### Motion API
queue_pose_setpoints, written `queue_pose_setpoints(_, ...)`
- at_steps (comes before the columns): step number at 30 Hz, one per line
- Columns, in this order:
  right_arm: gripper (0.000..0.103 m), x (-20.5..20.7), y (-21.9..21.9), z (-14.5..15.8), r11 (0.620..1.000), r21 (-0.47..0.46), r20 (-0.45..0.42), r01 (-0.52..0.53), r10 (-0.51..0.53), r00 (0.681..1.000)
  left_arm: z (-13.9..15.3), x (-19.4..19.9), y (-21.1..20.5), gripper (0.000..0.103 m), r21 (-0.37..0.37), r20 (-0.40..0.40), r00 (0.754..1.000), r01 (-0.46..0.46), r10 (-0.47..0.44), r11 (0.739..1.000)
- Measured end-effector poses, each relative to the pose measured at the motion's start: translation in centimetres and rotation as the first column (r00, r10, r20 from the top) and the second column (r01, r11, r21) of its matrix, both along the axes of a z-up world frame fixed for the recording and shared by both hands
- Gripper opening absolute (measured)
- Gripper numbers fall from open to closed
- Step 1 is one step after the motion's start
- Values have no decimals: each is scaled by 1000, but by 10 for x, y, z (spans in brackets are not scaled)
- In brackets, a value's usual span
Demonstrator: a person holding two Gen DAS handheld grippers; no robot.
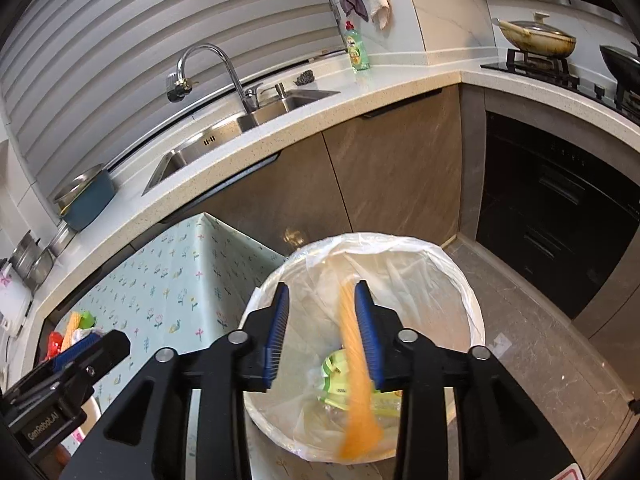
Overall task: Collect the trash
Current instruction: 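Move both open tools back over the trash on the table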
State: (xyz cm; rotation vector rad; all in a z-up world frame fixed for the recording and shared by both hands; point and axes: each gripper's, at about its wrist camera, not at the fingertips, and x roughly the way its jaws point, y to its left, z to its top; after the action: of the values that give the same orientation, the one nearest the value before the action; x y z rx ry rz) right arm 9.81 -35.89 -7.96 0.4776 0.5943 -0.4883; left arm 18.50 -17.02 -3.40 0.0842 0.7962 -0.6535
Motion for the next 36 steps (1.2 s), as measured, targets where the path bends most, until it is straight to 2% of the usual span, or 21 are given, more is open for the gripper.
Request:
queue_pose_setpoints(2, 43, 3, 5, 4, 1000, -18, 5, -7, 7, 1000, 0, 3, 9, 62, -3, -3, 1000, -20, 20, 1000)
queue_pose_setpoints(8, 43, 6, 26, 15, 999, -18, 23, -48, 48, 999, 3, 7, 38, 62, -11, -2, 998, -65, 65, 998)
queue_pose_setpoints(18, 43, 19, 86, 25, 986, -26, 23, -164, 165, 986, 10, 13, 99, 62, -27, -4, 988, -154, 154, 988)
queue_pose_setpoints(36, 43, 55, 208, 37, 928, -61, 2, -368, 369, 929, 13, 33, 220, 63, -54, -11, 949, -316, 316, 947)
